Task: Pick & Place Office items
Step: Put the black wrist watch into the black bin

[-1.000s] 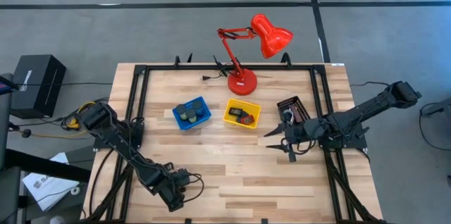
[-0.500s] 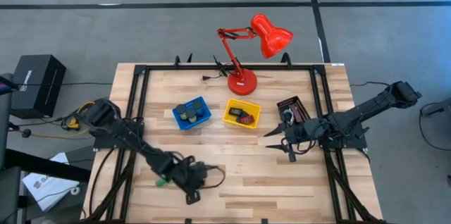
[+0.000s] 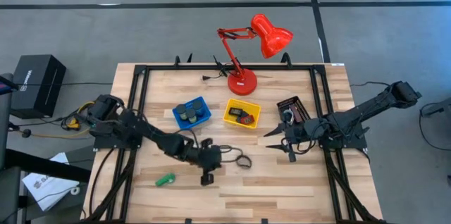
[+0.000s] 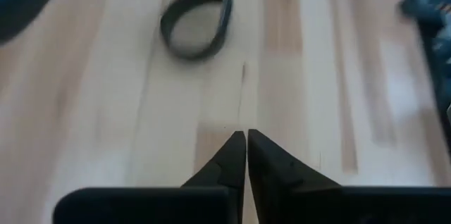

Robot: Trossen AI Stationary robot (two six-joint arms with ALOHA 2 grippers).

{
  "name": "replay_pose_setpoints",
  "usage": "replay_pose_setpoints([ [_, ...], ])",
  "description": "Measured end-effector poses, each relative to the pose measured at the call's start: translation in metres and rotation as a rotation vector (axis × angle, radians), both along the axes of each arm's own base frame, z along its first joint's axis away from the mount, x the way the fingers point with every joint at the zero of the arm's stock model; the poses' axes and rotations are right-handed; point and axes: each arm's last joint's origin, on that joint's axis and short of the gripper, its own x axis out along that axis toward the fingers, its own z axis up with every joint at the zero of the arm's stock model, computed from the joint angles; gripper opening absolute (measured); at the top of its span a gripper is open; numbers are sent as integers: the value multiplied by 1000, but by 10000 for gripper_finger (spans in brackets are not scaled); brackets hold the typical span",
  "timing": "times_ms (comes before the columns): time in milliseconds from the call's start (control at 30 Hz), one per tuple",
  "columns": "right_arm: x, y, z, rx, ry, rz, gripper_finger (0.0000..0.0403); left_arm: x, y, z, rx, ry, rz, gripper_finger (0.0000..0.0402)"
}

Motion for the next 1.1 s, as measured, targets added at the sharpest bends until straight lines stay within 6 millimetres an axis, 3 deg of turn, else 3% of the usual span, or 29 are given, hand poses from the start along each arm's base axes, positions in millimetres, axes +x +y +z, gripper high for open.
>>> replay_pose_setpoints([
  [233,0,0,0,-6,-1,2,179,23,17,19,70,-260,-129,65],
  [400,2,1,-4,13,26,14,179,26,26,19,26,-258,-69,112],
  [600,18,10,-27,-1,109,73,179,25,25,18,-35,-226,-84,123],
  [800,43,21,-40,-11,209,124,179,2,31,32,36,-116,-145,110],
  [967,66,33,-46,4,284,185,179,-25,44,62,140,-236,-47,104],
  [1100,80,40,-57,-24,394,191,179,-50,54,75,190,-308,54,104],
])
